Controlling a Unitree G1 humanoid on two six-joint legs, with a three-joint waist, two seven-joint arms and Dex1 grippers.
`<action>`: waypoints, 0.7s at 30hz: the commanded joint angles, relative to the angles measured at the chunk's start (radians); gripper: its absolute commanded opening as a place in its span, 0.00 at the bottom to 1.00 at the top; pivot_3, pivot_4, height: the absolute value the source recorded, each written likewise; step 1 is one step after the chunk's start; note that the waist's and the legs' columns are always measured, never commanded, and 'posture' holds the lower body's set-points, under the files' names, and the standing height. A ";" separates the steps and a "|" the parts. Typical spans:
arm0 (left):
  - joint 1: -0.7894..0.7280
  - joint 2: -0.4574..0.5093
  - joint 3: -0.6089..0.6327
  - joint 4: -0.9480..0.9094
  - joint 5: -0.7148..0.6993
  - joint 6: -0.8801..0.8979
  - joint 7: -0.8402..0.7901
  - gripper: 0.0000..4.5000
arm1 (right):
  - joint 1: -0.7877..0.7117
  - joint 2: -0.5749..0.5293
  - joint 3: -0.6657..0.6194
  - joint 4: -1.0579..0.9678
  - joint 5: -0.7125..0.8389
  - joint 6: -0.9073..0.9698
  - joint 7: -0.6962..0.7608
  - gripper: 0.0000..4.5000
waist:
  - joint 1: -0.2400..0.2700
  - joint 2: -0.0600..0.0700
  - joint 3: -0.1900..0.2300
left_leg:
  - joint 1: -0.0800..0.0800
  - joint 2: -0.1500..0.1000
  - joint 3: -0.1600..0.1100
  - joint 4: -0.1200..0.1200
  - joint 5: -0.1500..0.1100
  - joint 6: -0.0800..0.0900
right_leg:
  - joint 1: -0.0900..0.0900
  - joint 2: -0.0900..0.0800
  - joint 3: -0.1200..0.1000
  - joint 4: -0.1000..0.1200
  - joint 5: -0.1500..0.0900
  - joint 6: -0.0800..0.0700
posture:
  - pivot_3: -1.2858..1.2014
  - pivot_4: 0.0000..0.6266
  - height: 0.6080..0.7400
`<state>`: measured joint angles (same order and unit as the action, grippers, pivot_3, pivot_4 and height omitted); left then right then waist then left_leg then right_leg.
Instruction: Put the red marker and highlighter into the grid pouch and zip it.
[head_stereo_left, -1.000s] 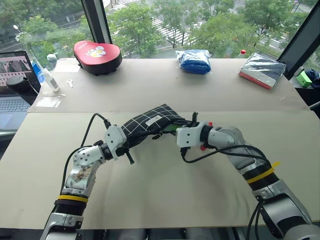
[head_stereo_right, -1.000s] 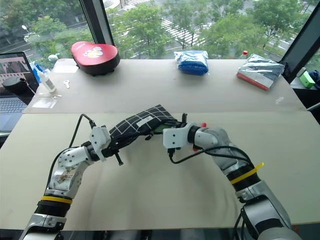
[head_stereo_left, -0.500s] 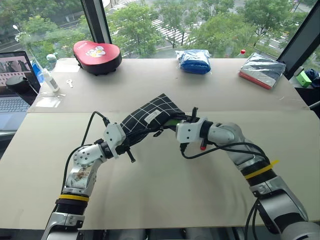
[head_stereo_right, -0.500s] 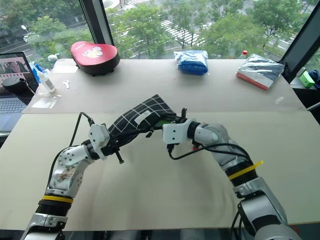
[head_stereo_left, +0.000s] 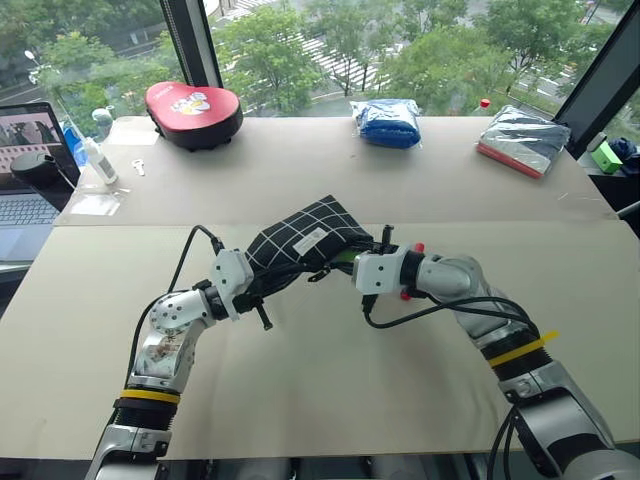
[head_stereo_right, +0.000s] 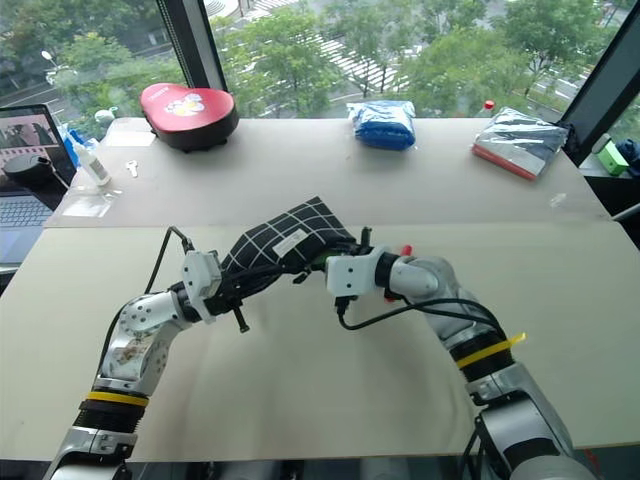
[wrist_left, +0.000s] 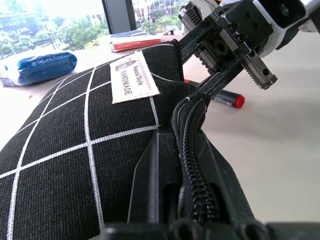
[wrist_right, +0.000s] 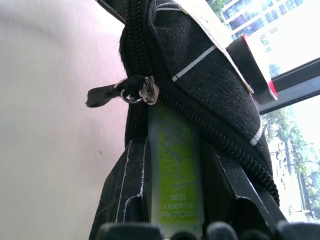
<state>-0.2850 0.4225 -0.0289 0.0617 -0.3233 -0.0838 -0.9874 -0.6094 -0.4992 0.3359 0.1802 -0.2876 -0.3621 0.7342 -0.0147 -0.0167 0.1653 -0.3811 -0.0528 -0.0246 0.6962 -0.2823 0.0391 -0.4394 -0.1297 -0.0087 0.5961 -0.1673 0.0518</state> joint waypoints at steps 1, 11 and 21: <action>-0.012 -0.002 -0.010 -0.032 -0.013 0.017 0.000 0.00 | -0.020 -0.012 -0.007 -0.075 0.050 -0.050 0.035 0.22 | 0.000 0.000 0.000 | 0.000 0.000 0.000 0.000 0.000 0.000 | 0.000 0.000 0.000 0.000 0.000 0.000 | 0.52 0.24 1.00; -0.037 0.041 -0.019 0.000 0.035 0.041 0.013 0.00 | -0.007 -0.089 -0.059 -0.105 0.085 0.039 0.091 0.22 | 0.002 0.000 0.000 | 0.000 0.000 0.000 0.000 0.000 0.000 | 0.000 0.000 0.000 0.000 0.000 0.000 | 0.52 0.24 1.00; -0.036 0.037 -0.026 -0.009 0.020 0.075 0.014 0.00 | -0.004 -0.044 -0.048 -0.116 0.058 0.066 0.056 0.59 | 0.001 0.000 0.000 | 0.000 0.000 0.000 0.000 0.000 0.000 | 0.000 0.000 0.000 0.000 0.000 0.000 | 0.52 0.24 1.00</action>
<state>-0.3159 0.4569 -0.0570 0.0695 -0.2978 -0.0136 -0.9732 -0.6044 -0.5474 0.3035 0.1154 -0.2527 -0.2982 0.7953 -0.0138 -0.0168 0.1653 -0.3812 -0.0528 -0.0246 0.6964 -0.2823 0.0392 -0.4391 -0.1296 -0.0086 0.5963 -0.1673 0.0519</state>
